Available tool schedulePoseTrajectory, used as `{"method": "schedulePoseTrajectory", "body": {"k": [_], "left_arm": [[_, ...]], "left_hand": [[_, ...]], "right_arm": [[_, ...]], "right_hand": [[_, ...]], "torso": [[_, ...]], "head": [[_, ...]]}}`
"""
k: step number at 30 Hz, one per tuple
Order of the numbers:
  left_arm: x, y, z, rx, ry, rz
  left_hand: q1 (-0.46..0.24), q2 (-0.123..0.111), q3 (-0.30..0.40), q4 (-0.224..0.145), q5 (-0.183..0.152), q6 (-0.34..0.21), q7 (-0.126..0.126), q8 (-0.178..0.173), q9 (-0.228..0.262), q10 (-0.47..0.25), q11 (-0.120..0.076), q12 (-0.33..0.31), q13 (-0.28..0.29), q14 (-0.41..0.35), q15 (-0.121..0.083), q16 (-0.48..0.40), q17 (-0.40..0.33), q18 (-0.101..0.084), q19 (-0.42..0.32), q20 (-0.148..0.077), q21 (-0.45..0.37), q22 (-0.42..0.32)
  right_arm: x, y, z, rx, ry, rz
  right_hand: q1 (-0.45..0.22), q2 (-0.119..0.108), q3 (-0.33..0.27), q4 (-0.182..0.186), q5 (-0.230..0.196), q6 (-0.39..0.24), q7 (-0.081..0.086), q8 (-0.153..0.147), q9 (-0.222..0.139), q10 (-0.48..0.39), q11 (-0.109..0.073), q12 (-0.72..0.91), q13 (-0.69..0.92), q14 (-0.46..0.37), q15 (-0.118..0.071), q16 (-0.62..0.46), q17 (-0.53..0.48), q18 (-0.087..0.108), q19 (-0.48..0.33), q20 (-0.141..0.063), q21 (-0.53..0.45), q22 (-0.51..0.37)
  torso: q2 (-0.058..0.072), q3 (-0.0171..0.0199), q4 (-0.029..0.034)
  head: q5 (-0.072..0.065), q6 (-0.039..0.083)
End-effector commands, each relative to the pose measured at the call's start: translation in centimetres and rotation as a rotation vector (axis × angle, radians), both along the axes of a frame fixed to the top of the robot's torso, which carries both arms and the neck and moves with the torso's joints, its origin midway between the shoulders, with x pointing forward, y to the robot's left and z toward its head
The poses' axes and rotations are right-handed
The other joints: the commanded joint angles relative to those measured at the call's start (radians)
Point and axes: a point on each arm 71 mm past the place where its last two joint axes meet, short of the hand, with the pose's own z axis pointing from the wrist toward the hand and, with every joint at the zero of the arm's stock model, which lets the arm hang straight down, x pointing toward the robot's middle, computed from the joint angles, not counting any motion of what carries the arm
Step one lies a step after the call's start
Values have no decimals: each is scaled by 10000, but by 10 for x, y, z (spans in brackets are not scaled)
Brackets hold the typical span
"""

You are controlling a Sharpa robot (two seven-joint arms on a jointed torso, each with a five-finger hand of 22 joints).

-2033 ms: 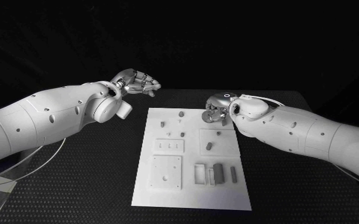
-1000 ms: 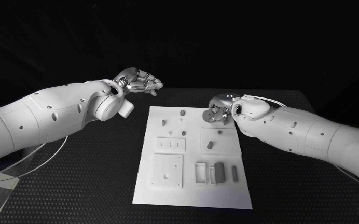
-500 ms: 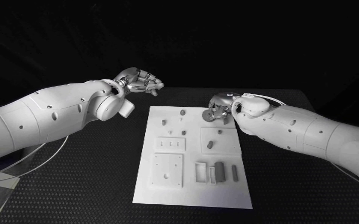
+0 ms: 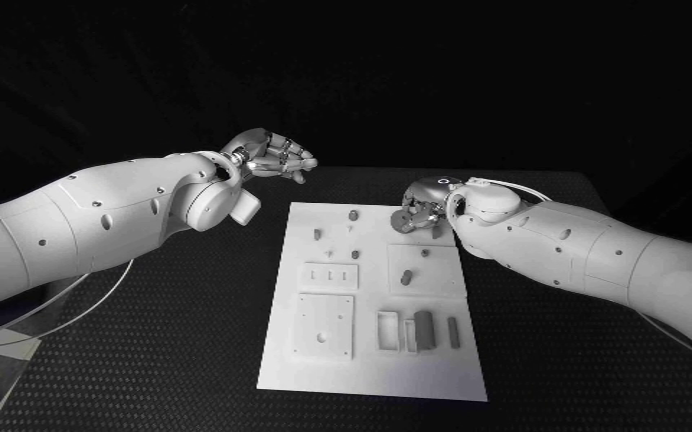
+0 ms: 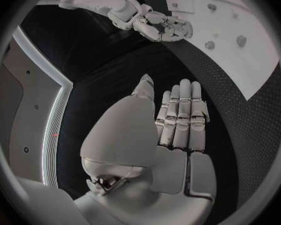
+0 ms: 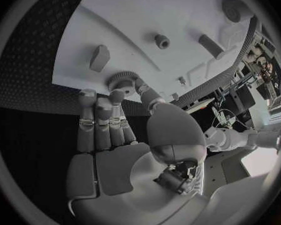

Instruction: Assemble the parts on the task board

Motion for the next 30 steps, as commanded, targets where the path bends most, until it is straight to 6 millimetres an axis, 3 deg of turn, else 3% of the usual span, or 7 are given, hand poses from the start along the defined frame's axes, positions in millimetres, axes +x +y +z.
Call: {"method": "schedulePoseTrajectory", "body": {"k": [1, 6, 12, 18, 22, 25, 30], "left_arm": [[-1, -2, 1, -88, 25, -153], [-1, -2, 1, -87, 26, -158], [-1, -3, 1, -82, 24, -160], [-1, -3, 1, -80, 23, -182], [-1, -3, 1, -77, 30, -186], [-1, -2, 1, -69, 31, -159], [-1, -1, 1, -64, 35, -142]], "left_hand": [[-77, -25, 41, 12, -67, 2, 59, -68, 17, -74, 21, -61, 16, -64, 24, -41, 16, -130, 3, -52, -61, -15], [-79, -30, 39, 11, -67, 1, 59, -70, 18, -76, 21, -60, 17, -64, 24, -42, 18, -132, 3, -53, -61, -15], [-78, -31, 39, 10, -67, 1, 59, -71, 21, -78, 21, -59, 18, -64, 24, -43, 20, -133, 3, -55, -60, -16], [-77, -30, 40, 10, -67, 3, 59, -72, 23, -78, 21, -57, 21, -63, 24, -45, 23, -134, 3, -57, -59, -16], [-75, -28, 42, 9, -67, 4, 58, -72, 25, -78, 21, -56, 22, -63, 23, -45, 24, -135, 3, -58, -58, -16], [-74, -26, 43, 9, -67, 5, 58, -71, 26, -78, 20, -56, 23, -63, 23, -46, 25, -135, 3, -59, -58, -17], [-71, -23, 45, 8, -67, 8, 57, -71, 29, -78, 20, -54, 25, -63, 22, -47, 27, -136, 3, -60, -58, -17]], "right_arm": [[-3, 3, -7, -161, 441, 117], [-3, 6, -9, -179, 538, 159], [-4, 9, -13, -208, 635, 163], [-5, 10, -17, -287, 647, 143], [-5, 7, -18, -402, 677, 114], [-4, 4, -18, -425, 661, 56], [-4, 2, -18, -419, 641, 29]], "right_hand": [[-40, -112, 30, 50, 44, -63, 7, -61, 2, -63, 21, 53, -16, -25, 50, 47, 15, 541, -27, -14, 69, 189], [-122, -289, 134, 99, 41, -232, 45, -155, -42, -111, 56, 77, -40, -49, 83, 43, 13, 541, -39, -22, 62, 180], [-135, -335, 184, 105, 40, -280, 66, -179, -52, -140, 77, 90, -47, -65, 104, 40, 13, 541, -52, -22, 54, 178], [-99, -238, 294, 84, 39, -158, 73, -104, -20, -160, 86, 135, -54, -70, 114, 56, 19, 541, -52, -25, 63, 183], [80, -42, 468, -37, 52, 80, 49, 34, 38, -164, 65, 183, -67, -64, 96, 75, 24, 541, -44, -35, 90, 191], [183, -119, 874, 99, 57, 122, 45, 52, 41, -168, 61, 214, -105, -57, 93, 75, 13, 541, -27, -10, 100, 184], [174, -204, 985, 115, 45, 92, 54, 34, 31, -177, 69, 233, -123, -58, 98, 78, 11, 541, -26, 0, 114, 190]], "torso": [[-1, 1, -1], [1, 0, 3], [0, 4, 2], [0, 3, -17], [-4, 3, -12], [-7, 7, -12], [-8, 12, -24]], "head": [[9, -47], [11, -52], [40, -88], [50, -109], [51, -127], [27, -132], [5, -121]]}}
